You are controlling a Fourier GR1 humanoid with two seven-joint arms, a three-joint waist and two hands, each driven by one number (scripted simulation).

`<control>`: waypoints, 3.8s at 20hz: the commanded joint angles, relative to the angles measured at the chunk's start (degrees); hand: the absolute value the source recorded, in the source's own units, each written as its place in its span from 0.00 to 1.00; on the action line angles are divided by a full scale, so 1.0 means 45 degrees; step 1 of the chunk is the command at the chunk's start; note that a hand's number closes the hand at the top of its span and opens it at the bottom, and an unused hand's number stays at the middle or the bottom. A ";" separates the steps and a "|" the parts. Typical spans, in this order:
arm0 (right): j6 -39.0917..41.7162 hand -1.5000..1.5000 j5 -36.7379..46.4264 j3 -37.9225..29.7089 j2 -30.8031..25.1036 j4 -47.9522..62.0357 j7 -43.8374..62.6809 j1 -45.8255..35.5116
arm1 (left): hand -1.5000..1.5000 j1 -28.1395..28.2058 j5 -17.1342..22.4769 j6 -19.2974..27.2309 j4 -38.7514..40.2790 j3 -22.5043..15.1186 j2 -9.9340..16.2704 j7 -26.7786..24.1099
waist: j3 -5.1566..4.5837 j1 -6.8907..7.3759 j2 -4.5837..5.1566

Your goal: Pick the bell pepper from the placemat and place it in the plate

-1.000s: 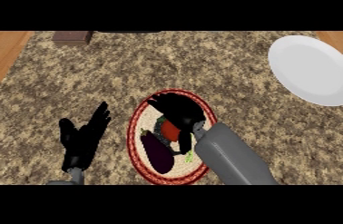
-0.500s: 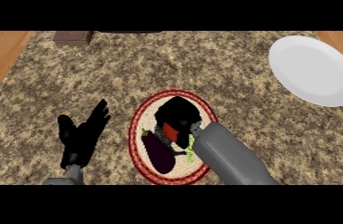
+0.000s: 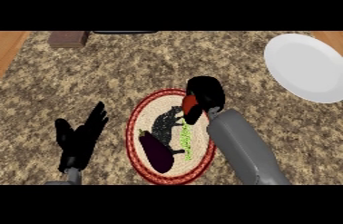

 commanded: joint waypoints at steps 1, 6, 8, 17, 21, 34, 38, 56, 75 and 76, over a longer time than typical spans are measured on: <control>-0.2991 1.00 0.0522 -0.1694 0.0043 -0.0208 0.2546 -0.0571 | 0.50 0.0066 0.0079 -0.0068 -0.0217 0.0028 0.0138 0.0384 | -0.0015 0.0177 0.0033; -0.6288 1.00 0.2400 -0.1147 0.0042 -0.1219 0.4470 -0.1111 | 0.50 0.0161 -0.0313 0.0109 0.0056 -0.0435 -0.0333 -0.0143 | -0.0035 0.0298 0.0010; -0.7649 1.00 0.2752 -0.1005 0.0043 -0.1244 0.4722 -0.0515 | 0.50 0.0002 -0.0060 -0.0164 0.0332 -0.0145 -0.0103 -0.0034 | -0.0032 0.0294 0.0057; -0.9846 1.00 0.2397 -0.3799 -0.0916 -0.2101 0.4828 -0.0374 | 0.50 0.0450 -0.0126 -0.0074 0.0088 -0.0212 -0.0318 -0.0185 | -0.0024 0.0244 0.0064; -1.0767 1.00 0.1002 -0.4590 -0.1377 -0.2578 0.3496 0.0141 | 0.50 0.0533 -0.0169 -0.0242 0.0093 -0.0215 -0.0224 -0.0277 | -0.0022 0.0271 0.0073; -1.2466 1.00 -0.3098 -0.7830 -0.5084 0.2552 -0.2313 -0.0666 | 0.50 -0.0451 0.0173 -0.0621 0.0527 0.0209 -0.0180 0.0062 | 0.0000 0.0602 0.0227; -1.1675 1.00 -0.5100 -0.8928 -0.6217 0.3264 -0.4783 -0.0358 | 0.50 -0.0423 -0.0338 -0.0405 0.0770 -0.0132 -0.0390 -0.0329 | 0.0027 0.0614 0.0293; -0.6899 0.00 -0.6638 -1.0686 -0.8038 0.8291 -0.7433 -0.1250 | 0.50 -0.0561 -0.0389 -0.0374 0.0441 -0.0205 -0.0499 -0.0206 | 0.0091 0.1114 0.0485; -0.1448 0.00 -1.1000 -1.4562 -0.9432 0.8425 -1.2627 0.0815 | 0.50 0.0245 -0.0230 -0.0398 -0.0418 0.0013 -0.0251 0.0225 | 0.0028 0.0471 0.0149; -0.1539 0.00 -1.0920 -1.4325 -0.8663 0.8487 -1.2955 0.0592 | 0.50 -0.0239 -0.0572 -0.0205 0.0790 0.0037 -0.0479 -0.0395 | 0.0011 0.0434 0.0178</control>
